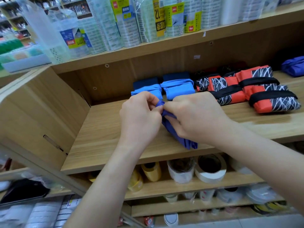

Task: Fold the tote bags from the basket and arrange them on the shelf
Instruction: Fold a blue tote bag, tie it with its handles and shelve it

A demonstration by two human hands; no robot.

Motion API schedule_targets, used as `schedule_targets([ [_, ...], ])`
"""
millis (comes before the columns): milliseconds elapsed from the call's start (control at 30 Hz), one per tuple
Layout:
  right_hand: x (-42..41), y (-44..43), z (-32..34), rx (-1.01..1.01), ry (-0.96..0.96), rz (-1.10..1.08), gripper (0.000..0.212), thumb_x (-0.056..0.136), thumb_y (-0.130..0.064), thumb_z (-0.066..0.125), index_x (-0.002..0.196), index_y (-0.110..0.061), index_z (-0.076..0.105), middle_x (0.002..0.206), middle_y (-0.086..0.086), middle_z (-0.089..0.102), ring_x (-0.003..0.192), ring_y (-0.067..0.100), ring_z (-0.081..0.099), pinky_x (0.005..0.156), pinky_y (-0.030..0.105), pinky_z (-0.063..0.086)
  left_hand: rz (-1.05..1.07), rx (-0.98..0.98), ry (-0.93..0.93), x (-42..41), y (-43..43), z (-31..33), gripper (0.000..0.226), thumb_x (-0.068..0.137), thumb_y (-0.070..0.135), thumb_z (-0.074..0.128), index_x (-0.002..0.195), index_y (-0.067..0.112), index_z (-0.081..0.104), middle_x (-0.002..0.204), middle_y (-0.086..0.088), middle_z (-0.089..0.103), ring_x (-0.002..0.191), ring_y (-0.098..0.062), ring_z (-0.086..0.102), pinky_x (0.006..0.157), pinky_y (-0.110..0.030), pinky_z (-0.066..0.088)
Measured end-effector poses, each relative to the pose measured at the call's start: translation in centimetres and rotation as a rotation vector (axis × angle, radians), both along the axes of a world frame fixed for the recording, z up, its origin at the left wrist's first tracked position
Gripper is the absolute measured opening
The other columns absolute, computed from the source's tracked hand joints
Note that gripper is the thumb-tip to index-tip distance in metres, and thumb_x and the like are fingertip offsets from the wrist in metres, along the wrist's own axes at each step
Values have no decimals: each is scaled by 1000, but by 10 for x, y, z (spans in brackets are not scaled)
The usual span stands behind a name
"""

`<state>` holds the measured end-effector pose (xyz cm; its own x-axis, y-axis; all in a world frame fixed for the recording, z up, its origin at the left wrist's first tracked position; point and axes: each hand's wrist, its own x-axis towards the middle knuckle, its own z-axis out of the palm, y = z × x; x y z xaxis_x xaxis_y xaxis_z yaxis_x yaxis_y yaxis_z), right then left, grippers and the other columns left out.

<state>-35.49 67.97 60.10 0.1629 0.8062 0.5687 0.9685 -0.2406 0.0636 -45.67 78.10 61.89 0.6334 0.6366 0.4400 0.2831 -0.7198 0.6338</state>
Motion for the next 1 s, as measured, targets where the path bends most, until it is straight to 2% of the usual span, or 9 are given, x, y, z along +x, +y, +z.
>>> schedule_targets([
  [133,7,3,8,57,402,-67,23,83,-42,56,92,-28,72,78,-7,66,80,22,60,63,34,47,-62,22,-72,4,-1,3,14,81,12,71,83,25,75,71,14,64,73,-7,62,75,-37,56],
  [333,3,13,3,102,470,-140,11,84,-28,57,92,-20,55,75,-5,54,74,23,45,65,37,41,-134,373,-30,7,-7,1,26,77,8,55,89,16,75,82,-3,69,78,-25,64,69,-43,55],
  [433,10,12,3,80,677,-39,26,80,-18,60,100,-20,44,80,-2,64,75,24,55,68,39,45,-251,452,68,11,-4,3,29,76,11,52,94,16,75,85,-5,70,80,-26,64,71,-44,54],
  [533,19,11,-3,211,859,53,21,79,-14,69,100,-16,65,87,-1,72,85,21,64,79,39,50,-318,284,-48,6,9,0,33,87,10,60,116,21,70,99,6,72,93,-12,65,82,-39,54],
  [633,25,6,-6,360,1208,174,17,81,-8,77,97,-8,73,91,7,74,86,22,69,80,36,55,-336,18,-120,-6,12,-7,53,89,11,68,134,34,52,115,17,61,109,-5,56,86,-29,54],
  [700,25,5,-7,433,1402,254,24,77,-11,78,99,-5,73,93,9,74,86,19,69,78,32,56,-332,-172,-138,-9,10,-13,51,87,25,69,133,33,50,119,11,58,109,-4,57,86,-26,54],
  [767,22,8,-9,540,1596,256,39,67,-18,79,102,-3,72,96,13,74,87,22,70,78,34,58,-352,-335,-151,-9,7,-16,43,82,38,64,124,34,53,107,4,66,97,-9,64,85,-31,56],
  [900,13,16,-13,761,1917,126,23,80,-3,71,102,-7,67,93,10,71,79,19,68,72,30,58,-219,-341,-182,1,6,-26,19,91,28,64,105,40,56,94,1,68,85,-14,65,79,-39,56],
  [1000,4,14,-18,838,1882,46,33,83,-7,70,113,-15,58,98,3,68,84,15,67,76,30,55,-119,-322,-210,6,6,-38,23,95,25,61,118,28,61,100,4,68,91,-14,65,82,-43,56],
])
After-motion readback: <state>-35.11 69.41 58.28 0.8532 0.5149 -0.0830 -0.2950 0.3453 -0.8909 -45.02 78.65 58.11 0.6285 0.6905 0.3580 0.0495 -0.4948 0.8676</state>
